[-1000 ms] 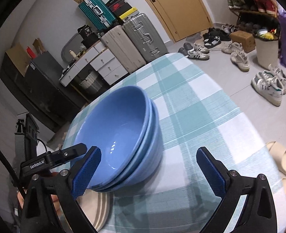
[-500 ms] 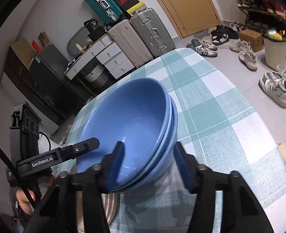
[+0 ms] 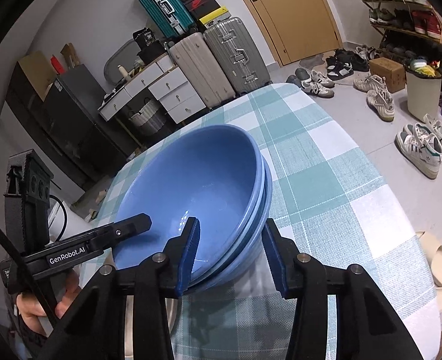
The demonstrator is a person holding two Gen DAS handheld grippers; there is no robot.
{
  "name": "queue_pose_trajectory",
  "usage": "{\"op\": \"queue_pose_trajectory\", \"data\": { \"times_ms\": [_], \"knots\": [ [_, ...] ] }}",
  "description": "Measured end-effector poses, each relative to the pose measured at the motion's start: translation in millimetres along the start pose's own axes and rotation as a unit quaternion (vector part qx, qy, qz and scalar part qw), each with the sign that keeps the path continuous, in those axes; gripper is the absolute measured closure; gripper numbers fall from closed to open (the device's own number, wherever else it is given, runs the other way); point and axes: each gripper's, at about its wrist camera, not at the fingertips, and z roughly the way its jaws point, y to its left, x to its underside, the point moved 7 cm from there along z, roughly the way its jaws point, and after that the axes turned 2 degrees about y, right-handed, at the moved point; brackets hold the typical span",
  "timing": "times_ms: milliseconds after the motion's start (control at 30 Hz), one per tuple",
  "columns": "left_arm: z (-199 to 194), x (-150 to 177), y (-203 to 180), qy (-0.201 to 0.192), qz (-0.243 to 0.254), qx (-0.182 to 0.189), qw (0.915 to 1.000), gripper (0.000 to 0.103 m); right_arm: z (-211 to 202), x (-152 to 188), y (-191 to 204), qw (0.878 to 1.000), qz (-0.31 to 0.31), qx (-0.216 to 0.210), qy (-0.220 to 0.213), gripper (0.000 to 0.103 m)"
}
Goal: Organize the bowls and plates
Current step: 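Grasp the rim of the three nested blue bowls with the left gripper, then carry the nested blue bowls with the left gripper over the cream plate stack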
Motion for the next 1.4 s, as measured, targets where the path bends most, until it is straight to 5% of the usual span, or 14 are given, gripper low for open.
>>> {"op": "queue_pose_trajectory", "data": {
  "times_ms": [700, 1400],
  "knots": [
    [-85.5, 11.5, -3.1, -0.056, 0.004, -0.006, 0.9984, 0.075, -49.0, 3.9, 52.6, 0.999, -0.038, -0.018, -0.023, 0.058],
    [-167.3, 66.0, 60.2, -0.094, -0.033, -0.051, 0.9937, 0.075, -39.4, 38.0, 129.3, 0.994, -0.085, -0.062, -0.007, 0.058]
  ]
}}
